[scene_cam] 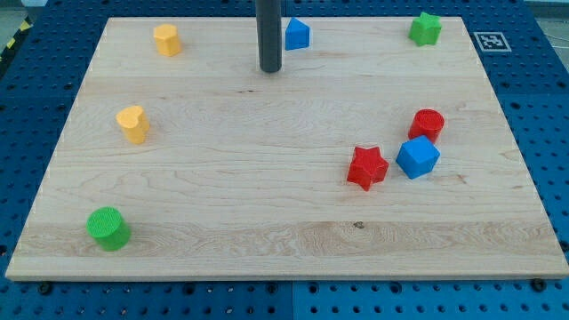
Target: Go near the blue triangle
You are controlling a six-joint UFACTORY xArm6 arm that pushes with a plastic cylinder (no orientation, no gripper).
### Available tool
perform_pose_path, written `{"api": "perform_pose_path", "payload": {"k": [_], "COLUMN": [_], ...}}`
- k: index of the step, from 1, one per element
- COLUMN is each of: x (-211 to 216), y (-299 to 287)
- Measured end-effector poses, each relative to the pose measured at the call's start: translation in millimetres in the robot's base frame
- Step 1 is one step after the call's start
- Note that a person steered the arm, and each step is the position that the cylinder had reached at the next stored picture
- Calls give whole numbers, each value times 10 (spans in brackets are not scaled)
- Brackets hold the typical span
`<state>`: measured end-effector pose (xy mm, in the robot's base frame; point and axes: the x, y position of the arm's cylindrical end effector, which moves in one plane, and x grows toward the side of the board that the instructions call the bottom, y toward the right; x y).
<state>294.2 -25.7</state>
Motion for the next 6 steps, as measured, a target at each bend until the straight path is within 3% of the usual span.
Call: {"api": "perform_pose_path", "payload": {"k": [2, 4, 6], "x": [-251, -961, -976], "y": [-111, -364, -15]}}
